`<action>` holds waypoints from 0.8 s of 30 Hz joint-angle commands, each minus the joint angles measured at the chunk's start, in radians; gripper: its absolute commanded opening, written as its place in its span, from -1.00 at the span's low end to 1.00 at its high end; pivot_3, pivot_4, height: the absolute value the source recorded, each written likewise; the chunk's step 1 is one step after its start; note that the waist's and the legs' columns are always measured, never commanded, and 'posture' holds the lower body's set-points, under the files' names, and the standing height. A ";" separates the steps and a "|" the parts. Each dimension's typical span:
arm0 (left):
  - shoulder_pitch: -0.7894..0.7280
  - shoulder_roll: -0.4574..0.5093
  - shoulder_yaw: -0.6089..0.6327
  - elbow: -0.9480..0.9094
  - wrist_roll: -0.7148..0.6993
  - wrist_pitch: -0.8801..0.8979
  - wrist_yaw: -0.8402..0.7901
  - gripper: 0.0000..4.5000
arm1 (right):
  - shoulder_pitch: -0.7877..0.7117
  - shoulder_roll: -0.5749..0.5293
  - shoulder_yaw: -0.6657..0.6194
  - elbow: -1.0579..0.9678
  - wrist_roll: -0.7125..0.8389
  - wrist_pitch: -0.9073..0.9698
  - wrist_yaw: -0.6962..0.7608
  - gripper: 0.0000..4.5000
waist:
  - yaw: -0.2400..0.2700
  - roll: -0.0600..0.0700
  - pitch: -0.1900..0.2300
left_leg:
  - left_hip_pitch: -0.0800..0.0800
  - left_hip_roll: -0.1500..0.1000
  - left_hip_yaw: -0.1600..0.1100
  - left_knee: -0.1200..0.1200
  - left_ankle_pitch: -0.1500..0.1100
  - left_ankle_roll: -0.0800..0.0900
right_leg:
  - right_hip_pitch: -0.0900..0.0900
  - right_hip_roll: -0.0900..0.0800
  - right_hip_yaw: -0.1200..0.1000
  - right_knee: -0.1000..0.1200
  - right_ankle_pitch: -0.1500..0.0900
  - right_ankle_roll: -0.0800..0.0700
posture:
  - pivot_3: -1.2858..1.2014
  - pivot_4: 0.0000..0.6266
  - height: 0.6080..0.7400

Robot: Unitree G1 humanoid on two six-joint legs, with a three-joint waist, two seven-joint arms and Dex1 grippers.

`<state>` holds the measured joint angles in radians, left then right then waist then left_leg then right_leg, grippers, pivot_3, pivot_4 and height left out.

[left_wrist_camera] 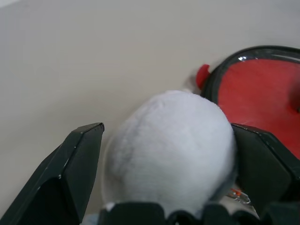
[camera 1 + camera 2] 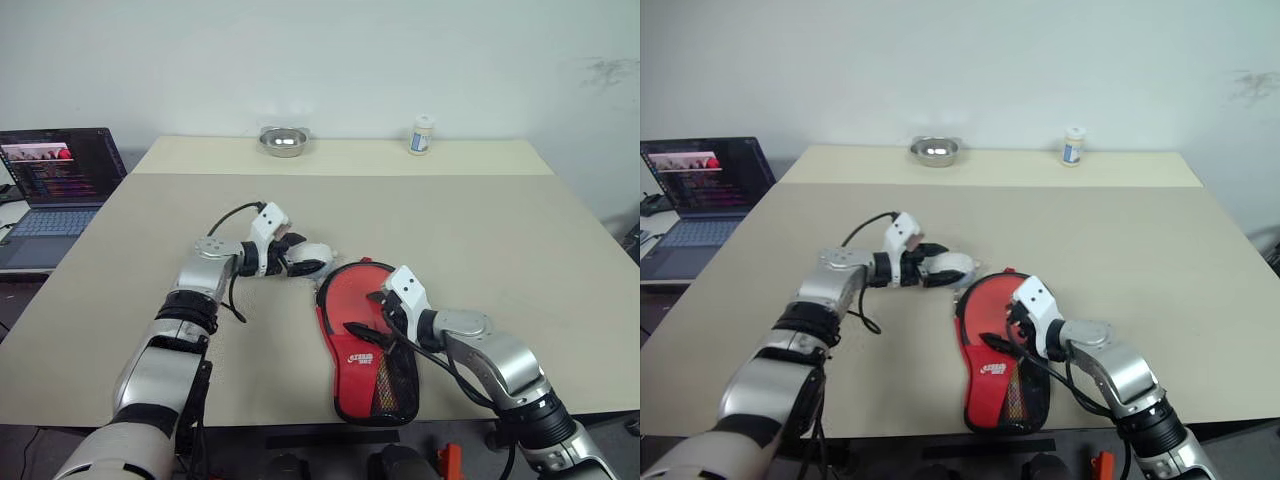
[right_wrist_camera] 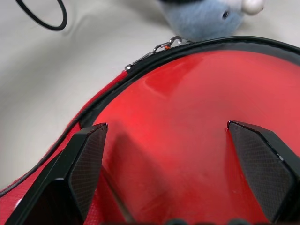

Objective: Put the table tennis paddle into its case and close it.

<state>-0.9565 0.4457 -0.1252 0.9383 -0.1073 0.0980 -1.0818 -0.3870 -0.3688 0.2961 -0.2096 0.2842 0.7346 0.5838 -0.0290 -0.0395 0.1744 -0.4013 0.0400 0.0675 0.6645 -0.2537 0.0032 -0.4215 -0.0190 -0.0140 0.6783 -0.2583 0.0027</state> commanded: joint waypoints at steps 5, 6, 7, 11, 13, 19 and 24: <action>-0.039 -0.029 -0.007 0.121 0.069 -0.074 0.001 0.27 | -0.041 0.024 -0.022 -0.078 0.003 0.035 -0.024 1.00 | -0.001 0.000 0.000 | 0.000 0.000 0.000 0.000 0.000 0.000 | 0.000 0.000 0.000 0.001 0.000 0.000 | 0.03 -0.52 1.00; -0.038 -0.029 -0.007 0.126 0.074 -0.079 0.000 0.13 | -0.045 0.026 -0.022 -0.081 0.005 0.038 -0.023 1.00 | -0.001 0.000 0.000 | 0.000 0.000 -0.001 0.000 0.000 0.000 | 0.000 0.000 0.000 0.001 0.000 0.000 | 0.03 -0.52 1.00; -0.037 -0.029 -0.007 0.131 0.080 -0.083 0.003 -0.02 | -0.046 0.027 -0.020 -0.080 0.003 0.038 -0.022 1.00 | 0.000 0.000 0.000 | 0.000 0.001 -0.001 0.000 0.000 0.000 | 0.000 0.000 0.000 0.001 0.000 0.000 | 0.03 -0.52 1.00; -0.034 -0.025 -0.003 0.137 0.093 -0.091 0.014 -0.50 | -0.038 0.031 -0.003 -0.066 -0.006 0.037 -0.014 1.00 | 0.000 0.000 0.000 | 0.000 0.000 0.000 0.000 0.000 0.000 | 0.000 0.000 0.000 0.001 0.000 0.000 | 0.03 -0.52 1.00; -0.032 -0.026 0.002 0.121 0.093 -0.073 0.024 -0.66 | -0.023 0.027 0.020 -0.045 -0.016 0.038 -0.007 1.00 | 0.000 0.000 0.000 | 0.000 0.000 0.000 0.000 0.000 0.000 | 0.000 0.000 0.000 0.001 0.000 0.000 | 0.03 -0.52 1.00; -0.065 -0.042 0.010 0.073 0.093 -0.008 0.074 -0.78 | 0.001 0.008 0.063 0.033 -0.056 0.034 0.001 1.00 | 0.000 -0.001 -0.001 | 0.002 0.000 -0.001 0.001 0.000 0.000 | 0.001 0.000 -0.001 0.001 0.000 0.000 | 0.03 -0.52 1.00; -0.104 -0.077 0.024 0.028 0.080 0.058 0.107 -0.79 | 0.011 0.005 0.076 0.068 -0.075 0.034 0.013 1.00 | 0.000 -0.003 -0.003 | 0.002 0.000 -0.001 0.001 0.001 -0.001 | 0.002 0.000 -0.001 0.002 0.000 0.001 | 0.03 -0.52 1.00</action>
<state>-1.0133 0.3828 -0.1184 1.0179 -0.0222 0.1415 -1.0034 -0.4020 -0.3530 0.3403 -0.1915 0.2230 0.7446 0.5894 -0.0291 -0.0428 0.1718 -0.3992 0.0403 0.0660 0.6658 -0.2530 0.0021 -0.4193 -0.0191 -0.0152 0.6799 -0.2585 0.0034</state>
